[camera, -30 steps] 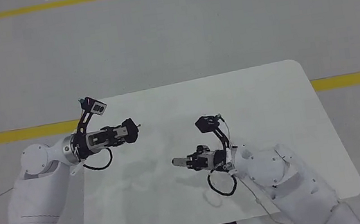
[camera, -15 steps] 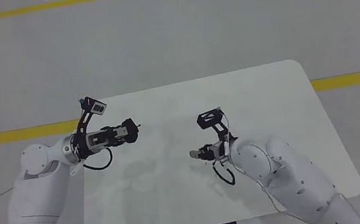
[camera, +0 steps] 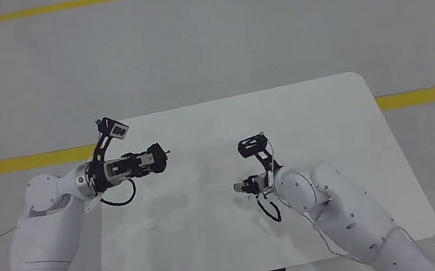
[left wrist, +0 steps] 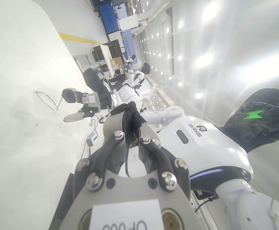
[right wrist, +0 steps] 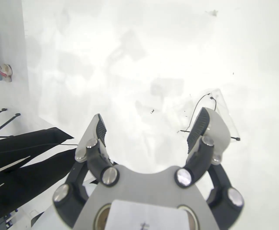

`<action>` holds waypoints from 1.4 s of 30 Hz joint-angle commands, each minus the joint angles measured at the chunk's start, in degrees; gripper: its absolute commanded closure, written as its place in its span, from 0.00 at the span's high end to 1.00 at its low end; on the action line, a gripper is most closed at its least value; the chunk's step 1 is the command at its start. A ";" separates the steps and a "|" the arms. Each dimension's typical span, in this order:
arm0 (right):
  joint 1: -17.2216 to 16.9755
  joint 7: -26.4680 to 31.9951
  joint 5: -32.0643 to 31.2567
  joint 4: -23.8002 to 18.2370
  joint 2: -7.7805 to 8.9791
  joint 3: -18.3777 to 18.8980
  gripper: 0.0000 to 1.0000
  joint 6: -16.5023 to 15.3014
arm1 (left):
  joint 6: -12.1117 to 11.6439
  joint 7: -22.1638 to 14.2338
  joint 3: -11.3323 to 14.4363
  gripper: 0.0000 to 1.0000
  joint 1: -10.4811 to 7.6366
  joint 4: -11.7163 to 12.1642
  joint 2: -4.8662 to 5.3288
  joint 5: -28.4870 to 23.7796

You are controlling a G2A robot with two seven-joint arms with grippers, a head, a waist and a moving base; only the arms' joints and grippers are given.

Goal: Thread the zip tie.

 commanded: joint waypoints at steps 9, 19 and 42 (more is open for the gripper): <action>-0.20 0.79 -3.78 1.42 -0.04 0.71 1.00 0.00 | 0.00 0.00 0.00 0.00 0.00 0.00 0.00 0.00; -0.50 0.34 -3.64 1.35 -0.25 1.30 1.00 -0.41 | 0.00 0.00 0.00 0.00 0.00 0.00 0.00 0.00; -2.63 4.92 -9.51 -0.65 0.38 3.73 0.13 -1.03 | 0.00 0.00 0.00 0.00 0.00 0.00 0.00 0.00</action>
